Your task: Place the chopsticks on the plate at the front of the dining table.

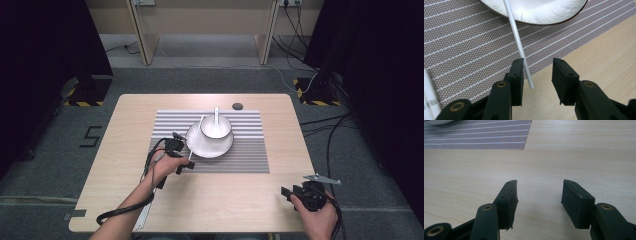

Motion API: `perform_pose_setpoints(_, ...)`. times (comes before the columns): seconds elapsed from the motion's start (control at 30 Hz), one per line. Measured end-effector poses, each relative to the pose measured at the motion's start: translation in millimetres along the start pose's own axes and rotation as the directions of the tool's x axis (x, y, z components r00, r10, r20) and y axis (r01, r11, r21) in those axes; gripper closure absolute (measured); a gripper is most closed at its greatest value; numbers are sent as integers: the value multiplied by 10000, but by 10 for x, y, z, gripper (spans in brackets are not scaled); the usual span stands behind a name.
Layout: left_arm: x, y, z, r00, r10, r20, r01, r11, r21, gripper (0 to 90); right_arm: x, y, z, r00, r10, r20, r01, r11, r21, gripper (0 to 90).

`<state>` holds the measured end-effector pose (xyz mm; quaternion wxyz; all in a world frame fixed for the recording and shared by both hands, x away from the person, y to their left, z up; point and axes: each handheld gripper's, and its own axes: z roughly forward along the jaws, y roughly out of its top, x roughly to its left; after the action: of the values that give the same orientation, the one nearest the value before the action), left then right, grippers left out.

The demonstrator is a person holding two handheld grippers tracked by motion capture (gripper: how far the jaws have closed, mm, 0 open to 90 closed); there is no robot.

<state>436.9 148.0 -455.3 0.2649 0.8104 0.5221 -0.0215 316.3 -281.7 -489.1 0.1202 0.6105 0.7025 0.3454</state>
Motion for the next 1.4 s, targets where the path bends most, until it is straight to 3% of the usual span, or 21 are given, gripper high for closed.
perform_pose_setpoints(0.9,-242,112,85,9986,493,173,-493,9988,2,595,-12,2,-5,10000,-24,-10,24,10000,-13,466)
perform_pose_setpoints(1.17,-232,73,-36,9980,627,-57,-628,9975,-328,540,-14,2,-5,10000,-40,-4,40,10000,-27,465)
perform_pose_setpoints(1.4,-107,-36,-187,9971,595,-466,-620,9966,-551,482,0,2,-2,10000,-3,-8,3,10000,-18,465)
